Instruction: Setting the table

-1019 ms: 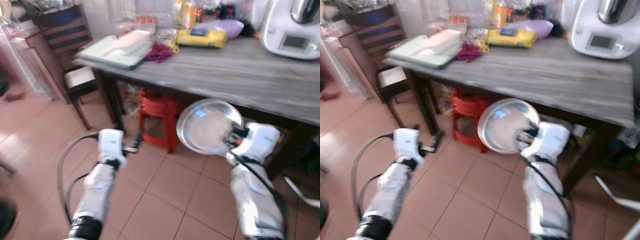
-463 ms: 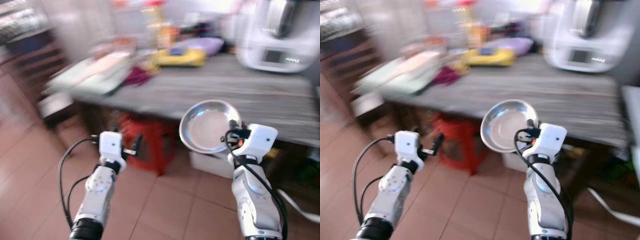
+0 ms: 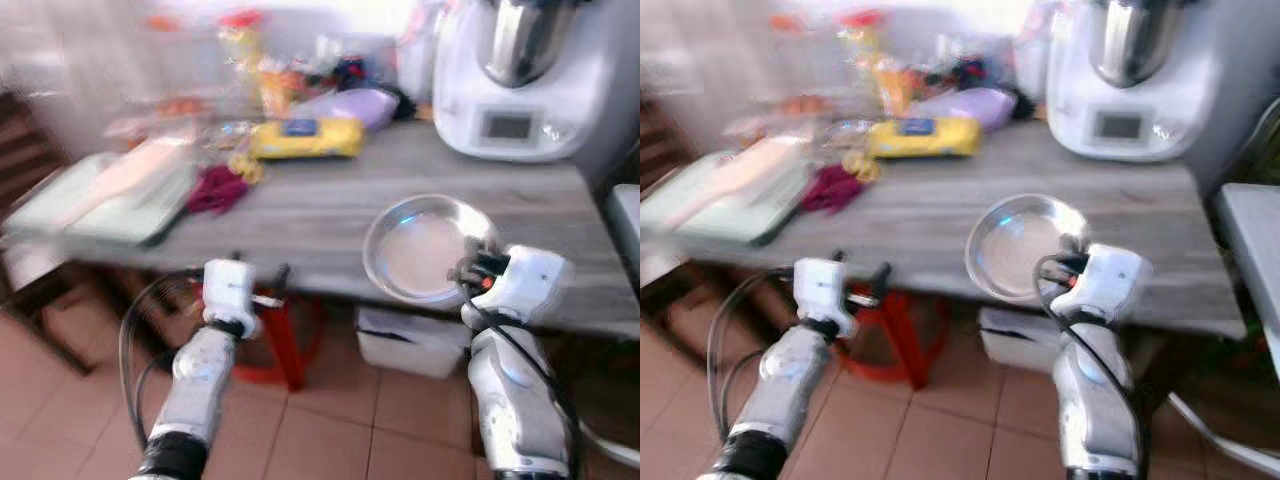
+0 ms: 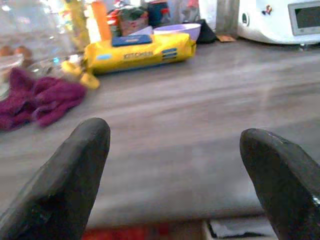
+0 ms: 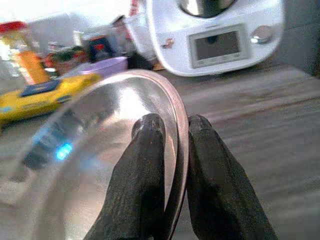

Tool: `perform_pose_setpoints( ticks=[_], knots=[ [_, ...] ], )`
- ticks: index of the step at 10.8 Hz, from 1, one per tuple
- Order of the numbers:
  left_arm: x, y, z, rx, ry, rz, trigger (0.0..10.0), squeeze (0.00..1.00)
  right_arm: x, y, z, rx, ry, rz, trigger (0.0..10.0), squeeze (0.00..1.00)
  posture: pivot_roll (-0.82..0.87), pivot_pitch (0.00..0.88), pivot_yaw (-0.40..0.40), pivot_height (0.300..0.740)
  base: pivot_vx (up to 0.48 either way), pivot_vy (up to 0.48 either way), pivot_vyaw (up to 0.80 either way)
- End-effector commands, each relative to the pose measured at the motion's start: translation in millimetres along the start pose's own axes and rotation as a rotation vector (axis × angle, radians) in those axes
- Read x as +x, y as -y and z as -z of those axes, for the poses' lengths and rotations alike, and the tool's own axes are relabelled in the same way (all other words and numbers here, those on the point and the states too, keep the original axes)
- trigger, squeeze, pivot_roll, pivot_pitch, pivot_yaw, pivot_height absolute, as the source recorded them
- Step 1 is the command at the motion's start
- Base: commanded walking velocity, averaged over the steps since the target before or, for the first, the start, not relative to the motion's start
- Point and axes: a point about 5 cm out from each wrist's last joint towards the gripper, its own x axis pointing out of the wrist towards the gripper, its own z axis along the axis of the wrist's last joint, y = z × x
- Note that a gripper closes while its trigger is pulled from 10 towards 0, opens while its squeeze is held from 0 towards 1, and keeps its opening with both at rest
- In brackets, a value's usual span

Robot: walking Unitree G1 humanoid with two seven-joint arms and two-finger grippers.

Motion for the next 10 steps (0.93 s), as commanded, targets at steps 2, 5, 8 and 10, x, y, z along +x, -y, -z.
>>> perform_pose_setpoints(
  ticks=[2,5,8,10],
  knots=[
    [-0.4,1.9,-5.4,0.015,0.017,0.017,10.0,0.0,0.8,3.3,-3.8,0.003,0.007,-0.005,10.0,0.0,-0.19,0.011,0.103,0.74,0.204,0.0,0.0],
    [-17.0,-10.9,-8.1,0.065,0.026,0.071,10.0,0.0,0.3,1.3,-1.0,0.011,-0.015,-0.038,10.0,0.0,-0.18,0.019,0.1,0.74,0.0,0.0,0.0],
    [-37.9,-27.8,-6.0,0.118,-0.011,0.098,10.0,0.0,9.0,-1.9,-3.9,0.033,-0.024,-0.09,10.0,0.0,-0.17,0.022,0.108,0.74,0.0,0.0,0.0],
    [-49.2,-23.2,-4.9,0.088,-0.031,0.199,10.0,0.0,22.7,-6.8,1.0,0.032,-0.093,-0.125,10.0,0.0,-0.16,0.024,0.106,0.74,0.0,0.0,0.0]
  ],
)
